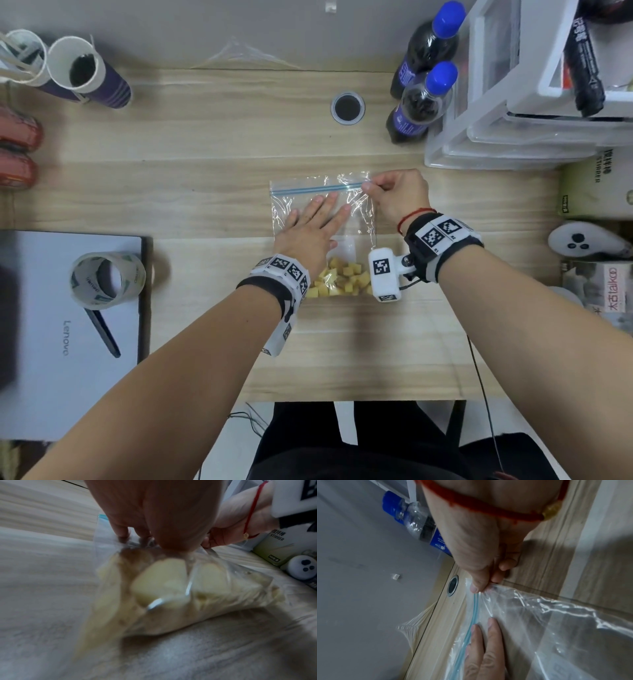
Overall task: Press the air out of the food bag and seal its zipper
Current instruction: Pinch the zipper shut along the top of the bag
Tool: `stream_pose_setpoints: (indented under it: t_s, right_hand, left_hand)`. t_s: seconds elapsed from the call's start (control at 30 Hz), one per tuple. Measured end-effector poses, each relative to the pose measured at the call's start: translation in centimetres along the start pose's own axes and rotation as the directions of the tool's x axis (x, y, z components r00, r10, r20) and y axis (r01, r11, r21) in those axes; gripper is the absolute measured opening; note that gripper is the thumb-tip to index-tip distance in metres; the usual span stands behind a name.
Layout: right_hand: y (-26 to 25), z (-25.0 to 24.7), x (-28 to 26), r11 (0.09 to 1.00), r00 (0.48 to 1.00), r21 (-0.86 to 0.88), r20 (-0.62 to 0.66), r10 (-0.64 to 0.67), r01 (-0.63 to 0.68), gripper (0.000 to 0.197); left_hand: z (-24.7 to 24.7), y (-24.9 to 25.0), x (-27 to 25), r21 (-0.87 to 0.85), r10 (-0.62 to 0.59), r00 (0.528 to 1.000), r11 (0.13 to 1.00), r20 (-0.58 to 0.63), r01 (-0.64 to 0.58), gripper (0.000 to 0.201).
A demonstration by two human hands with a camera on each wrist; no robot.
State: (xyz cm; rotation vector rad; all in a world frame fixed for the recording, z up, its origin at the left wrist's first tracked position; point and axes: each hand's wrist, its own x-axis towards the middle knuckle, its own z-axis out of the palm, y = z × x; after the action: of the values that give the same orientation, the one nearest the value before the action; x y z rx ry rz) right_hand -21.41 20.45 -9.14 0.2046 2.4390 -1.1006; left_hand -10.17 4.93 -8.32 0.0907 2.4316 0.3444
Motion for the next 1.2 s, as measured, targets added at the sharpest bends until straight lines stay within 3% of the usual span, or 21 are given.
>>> stream_pose_setpoints:
  t_s: [0.3, 0.4, 0.53, 0.6, 0.7, 0.77, 0.93, 1.2]
  right_hand:
    - [-0.1, 0.2, 0.2, 1.000, 0.999, -0.022, -0.048, 0.007, -0.008, 0.013]
    - [0.0, 0.0, 0.2, 1.000, 1.000, 0.001, -0.020, 0.003, -0.003, 0.015]
    - [0.2, -0.2, 0.0, 0.999, 1.000, 0.041, 0.021, -0.002, 0.001, 0.010]
    - [0.3, 0.1, -0.1, 0.997, 1.000, 0.074, 0.019, 0.006, -0.007, 0.006]
    - [0.6, 0.4, -0.1, 0.993, 1.000, 0.116, 0.023, 0.008, -0.010, 0.009]
    - [0.7, 0.3, -0.1, 0.991, 1.000, 0.131, 0.026, 0.013, -0.016, 0.005]
    - [0.8, 0.1, -0.2, 0.989, 1.000, 0.147, 0.020, -0.001, -0.002, 0.014]
    - [0.7, 0.0, -0.1, 0.996, 1.000, 0.094, 0.020, 0.001, -0.002, 0.012]
  left_hand:
    - [-0.2, -0.3, 0.0, -0.058, 0.008, 1.000, 0.998, -0.003, -0.008, 0.071]
    - [-1.7, 0.1, -0.2, -0.076, -0.012, 0.984, 0.997, -0.178, -0.001, 0.057]
    - [-6.5, 0.9, 2.3, -0.162, -0.115, 0.882, 0.986, -0.456, 0.044, 0.045]
    - [-8.1, 1.1, 4.3, -0.241, -0.167, 0.888, 0.968, -0.428, 0.066, 0.046]
    - [-8.6, 1.1, 6.3, -0.275, -0.158, 0.960, 0.957, -0.230, 0.091, 0.020]
    - [-8.3, 1.2, 6.9, -0.234, -0.126, 0.978, 0.969, -0.164, 0.086, 0.014]
    - [-7.1, 0.7, 7.2, -0.237, -0.121, 0.968, 0.969, -0.219, 0.068, 0.020]
    - [-6.5, 0.7, 7.5, -0.285, -0.121, 0.963, 0.957, -0.241, 0.049, 0.014]
